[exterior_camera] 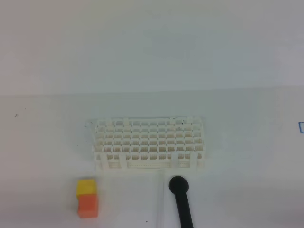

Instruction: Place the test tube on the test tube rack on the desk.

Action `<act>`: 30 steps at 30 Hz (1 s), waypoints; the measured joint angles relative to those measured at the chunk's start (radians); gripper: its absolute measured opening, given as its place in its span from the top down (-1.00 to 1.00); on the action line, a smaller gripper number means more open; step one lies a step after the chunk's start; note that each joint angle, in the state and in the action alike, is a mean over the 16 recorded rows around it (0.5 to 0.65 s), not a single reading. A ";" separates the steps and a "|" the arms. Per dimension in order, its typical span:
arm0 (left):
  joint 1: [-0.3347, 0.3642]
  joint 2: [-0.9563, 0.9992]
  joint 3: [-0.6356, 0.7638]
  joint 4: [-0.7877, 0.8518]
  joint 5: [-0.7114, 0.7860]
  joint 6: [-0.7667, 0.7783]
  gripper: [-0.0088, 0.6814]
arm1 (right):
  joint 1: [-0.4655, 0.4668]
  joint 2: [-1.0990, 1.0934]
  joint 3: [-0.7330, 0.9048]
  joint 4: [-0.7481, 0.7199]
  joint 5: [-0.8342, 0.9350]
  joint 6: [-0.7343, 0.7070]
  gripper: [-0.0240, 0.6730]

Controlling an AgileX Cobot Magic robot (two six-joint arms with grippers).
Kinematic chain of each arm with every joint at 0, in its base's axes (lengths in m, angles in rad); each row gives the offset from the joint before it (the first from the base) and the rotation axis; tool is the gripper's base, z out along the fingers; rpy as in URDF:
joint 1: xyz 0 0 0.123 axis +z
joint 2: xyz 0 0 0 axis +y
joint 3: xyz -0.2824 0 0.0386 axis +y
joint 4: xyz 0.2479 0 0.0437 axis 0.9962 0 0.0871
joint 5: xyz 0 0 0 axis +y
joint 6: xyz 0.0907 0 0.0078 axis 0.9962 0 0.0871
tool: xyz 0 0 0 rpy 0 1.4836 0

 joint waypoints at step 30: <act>-0.002 0.116 -0.362 0.491 0.029 -0.634 0.98 | 0.000 0.044 -0.256 -0.071 -0.104 0.001 0.94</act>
